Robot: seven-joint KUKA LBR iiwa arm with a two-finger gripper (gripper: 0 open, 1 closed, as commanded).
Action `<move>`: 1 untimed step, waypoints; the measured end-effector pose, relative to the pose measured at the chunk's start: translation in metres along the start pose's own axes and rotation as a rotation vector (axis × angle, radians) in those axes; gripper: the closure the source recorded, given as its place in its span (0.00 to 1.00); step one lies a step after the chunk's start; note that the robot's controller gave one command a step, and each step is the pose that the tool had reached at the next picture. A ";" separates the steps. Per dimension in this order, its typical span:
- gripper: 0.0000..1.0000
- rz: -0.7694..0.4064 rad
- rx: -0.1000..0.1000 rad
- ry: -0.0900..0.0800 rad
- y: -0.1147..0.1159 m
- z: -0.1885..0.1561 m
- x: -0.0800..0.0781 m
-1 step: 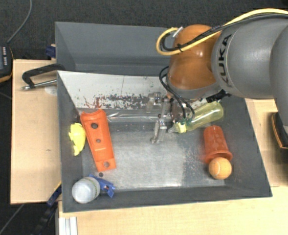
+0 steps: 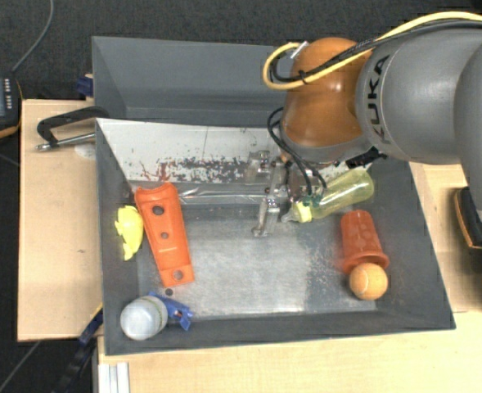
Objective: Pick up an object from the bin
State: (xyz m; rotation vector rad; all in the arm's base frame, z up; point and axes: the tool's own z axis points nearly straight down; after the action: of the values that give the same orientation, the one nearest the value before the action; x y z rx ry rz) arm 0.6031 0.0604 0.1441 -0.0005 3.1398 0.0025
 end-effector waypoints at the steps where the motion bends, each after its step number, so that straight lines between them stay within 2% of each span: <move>1: 0.00 -0.050 -0.001 0.000 -0.036 0.051 0.001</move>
Offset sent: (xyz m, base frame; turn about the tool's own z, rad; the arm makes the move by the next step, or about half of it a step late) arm -0.0125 -0.0455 -0.0498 0.2747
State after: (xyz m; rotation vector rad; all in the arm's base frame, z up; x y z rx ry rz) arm 0.6020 0.0248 0.0933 -0.0787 3.1385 0.0044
